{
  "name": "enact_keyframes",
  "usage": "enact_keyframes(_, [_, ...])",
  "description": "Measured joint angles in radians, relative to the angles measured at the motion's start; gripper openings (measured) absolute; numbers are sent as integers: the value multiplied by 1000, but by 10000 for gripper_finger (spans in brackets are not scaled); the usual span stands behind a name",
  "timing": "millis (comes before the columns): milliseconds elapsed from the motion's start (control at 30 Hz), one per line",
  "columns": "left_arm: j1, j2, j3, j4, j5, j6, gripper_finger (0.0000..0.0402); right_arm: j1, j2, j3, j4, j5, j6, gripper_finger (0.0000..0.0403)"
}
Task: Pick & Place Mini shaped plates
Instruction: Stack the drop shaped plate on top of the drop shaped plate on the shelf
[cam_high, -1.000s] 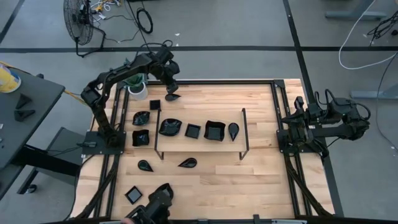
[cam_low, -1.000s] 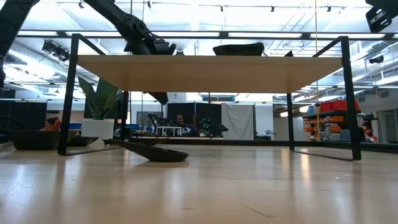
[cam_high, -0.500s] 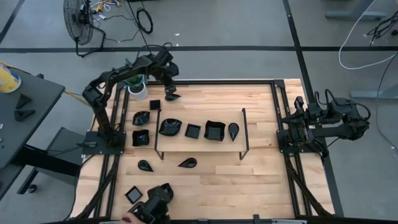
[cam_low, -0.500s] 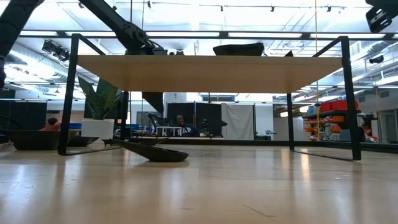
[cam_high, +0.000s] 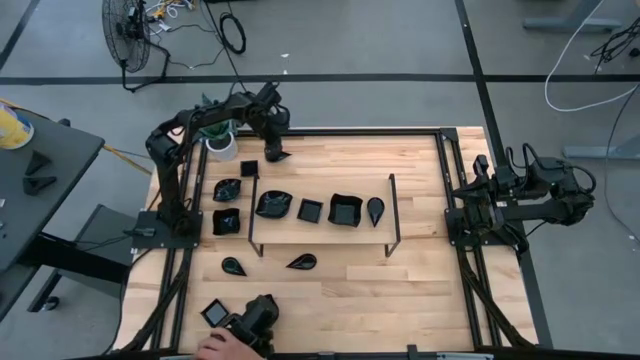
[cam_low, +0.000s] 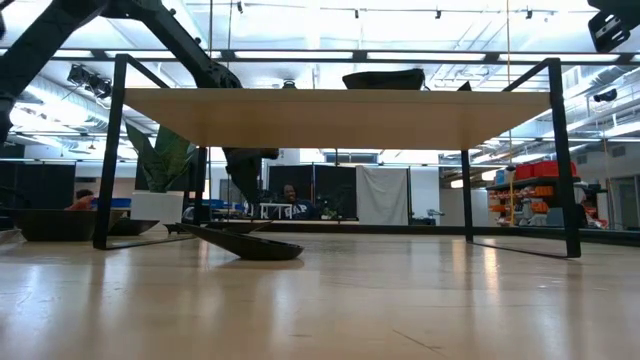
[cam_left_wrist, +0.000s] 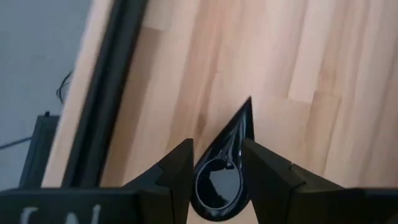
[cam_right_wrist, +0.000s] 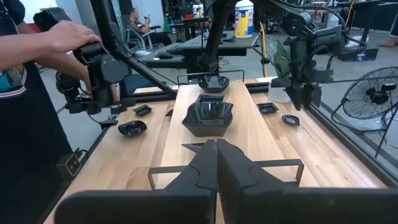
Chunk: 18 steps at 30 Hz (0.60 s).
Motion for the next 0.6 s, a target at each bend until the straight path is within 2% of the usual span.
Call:
enact_keyframes(133, [1, 15, 0, -1, -1, 80, 140, 0, 0, 0, 0, 0, 0, 5])
enact_keyframes(600, [-6, 37, 0, -56, -24, 102, 139, 0, 0, 0, 0, 0, 0, 5])
